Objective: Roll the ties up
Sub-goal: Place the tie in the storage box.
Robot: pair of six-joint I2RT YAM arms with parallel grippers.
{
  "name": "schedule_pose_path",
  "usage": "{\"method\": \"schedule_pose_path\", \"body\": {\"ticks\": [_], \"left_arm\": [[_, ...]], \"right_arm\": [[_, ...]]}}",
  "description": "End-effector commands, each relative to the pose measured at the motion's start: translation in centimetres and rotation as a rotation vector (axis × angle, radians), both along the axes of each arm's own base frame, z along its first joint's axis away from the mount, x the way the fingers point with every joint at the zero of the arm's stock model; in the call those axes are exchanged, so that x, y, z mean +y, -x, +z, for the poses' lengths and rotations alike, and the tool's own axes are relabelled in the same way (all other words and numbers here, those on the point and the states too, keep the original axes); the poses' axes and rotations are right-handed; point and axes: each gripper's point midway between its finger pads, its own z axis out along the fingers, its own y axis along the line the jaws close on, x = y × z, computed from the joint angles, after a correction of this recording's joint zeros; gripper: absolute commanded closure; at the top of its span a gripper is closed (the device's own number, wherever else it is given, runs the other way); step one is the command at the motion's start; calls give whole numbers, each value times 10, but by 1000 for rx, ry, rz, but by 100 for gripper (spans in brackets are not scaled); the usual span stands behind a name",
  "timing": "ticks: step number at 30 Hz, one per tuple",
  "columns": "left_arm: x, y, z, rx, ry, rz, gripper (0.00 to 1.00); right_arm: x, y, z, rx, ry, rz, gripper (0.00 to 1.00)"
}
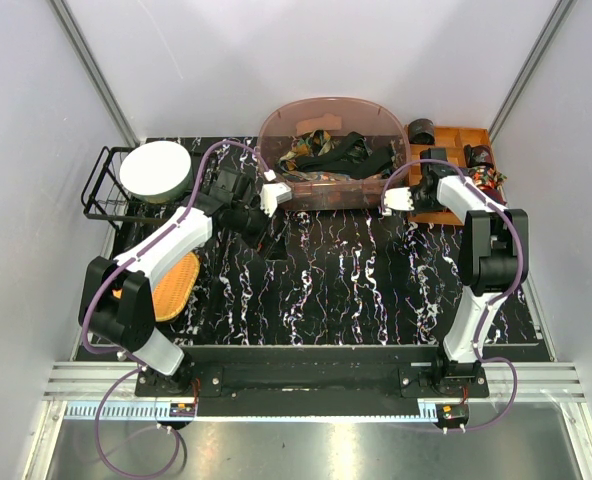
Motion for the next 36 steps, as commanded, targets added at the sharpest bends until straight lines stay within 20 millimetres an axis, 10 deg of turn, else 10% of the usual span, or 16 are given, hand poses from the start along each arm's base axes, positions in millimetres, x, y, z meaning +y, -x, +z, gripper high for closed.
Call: {"method": "schedule_pose_path", "body": {"ticks": [1,10,36], "left_arm": [[-3,0,18,-39,52,-9,1],[-5,0,19,-32,60,-14,1],[-8,0,27,-44,88,-24,1]], "right_arm": [[-2,-6,-5,-2,41,13,99],[-2,-9,18,-65,53,22,56],[11,36,51,-29,41,139,20]]}}
